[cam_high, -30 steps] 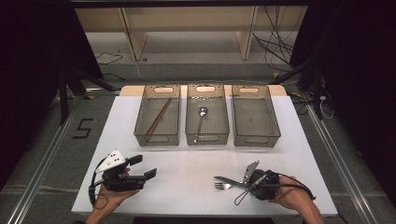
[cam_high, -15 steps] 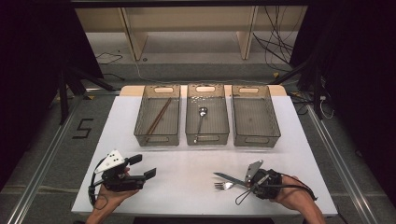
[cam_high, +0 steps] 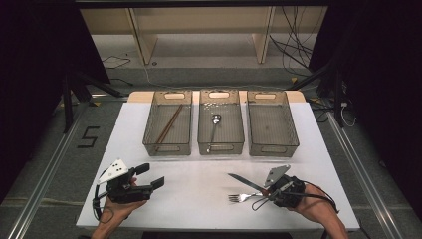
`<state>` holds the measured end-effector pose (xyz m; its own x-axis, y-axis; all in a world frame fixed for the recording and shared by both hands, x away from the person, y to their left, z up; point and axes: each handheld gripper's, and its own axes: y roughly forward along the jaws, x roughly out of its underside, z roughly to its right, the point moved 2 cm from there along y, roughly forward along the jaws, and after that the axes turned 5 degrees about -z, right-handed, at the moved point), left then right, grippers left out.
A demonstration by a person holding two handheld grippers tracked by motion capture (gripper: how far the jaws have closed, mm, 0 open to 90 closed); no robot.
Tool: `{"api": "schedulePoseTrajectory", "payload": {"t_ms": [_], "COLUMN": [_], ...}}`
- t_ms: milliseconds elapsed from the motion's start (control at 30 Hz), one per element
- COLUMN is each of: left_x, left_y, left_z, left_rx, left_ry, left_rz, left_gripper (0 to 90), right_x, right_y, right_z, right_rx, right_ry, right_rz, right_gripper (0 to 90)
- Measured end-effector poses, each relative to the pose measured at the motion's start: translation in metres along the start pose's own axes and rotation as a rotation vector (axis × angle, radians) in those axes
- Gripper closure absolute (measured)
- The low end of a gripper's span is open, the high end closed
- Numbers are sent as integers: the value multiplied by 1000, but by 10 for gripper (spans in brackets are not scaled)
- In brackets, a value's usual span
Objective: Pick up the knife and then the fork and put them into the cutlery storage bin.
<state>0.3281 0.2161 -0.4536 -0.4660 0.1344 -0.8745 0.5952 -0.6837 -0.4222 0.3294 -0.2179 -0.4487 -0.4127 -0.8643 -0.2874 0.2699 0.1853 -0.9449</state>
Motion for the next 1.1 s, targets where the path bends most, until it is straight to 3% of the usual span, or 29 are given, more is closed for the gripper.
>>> {"api": "schedulePoseTrajectory", "payload": {"t_ms": [467, 1100], "left_x": [1, 1], "left_y": [-1, -2], "left_z": [-3, -6], "left_rx": [-11, -25], "left_ry": [-19, -33], "left_rz": [10, 22], "left_gripper": [182, 182], "right_x": [-5, -21], "right_y": [-22, -30], "right_z": [28, 67], "right_rx": [56, 93], "right_ry": [136, 272], "right_rz": [112, 214], "right_gripper": [772, 772]}}
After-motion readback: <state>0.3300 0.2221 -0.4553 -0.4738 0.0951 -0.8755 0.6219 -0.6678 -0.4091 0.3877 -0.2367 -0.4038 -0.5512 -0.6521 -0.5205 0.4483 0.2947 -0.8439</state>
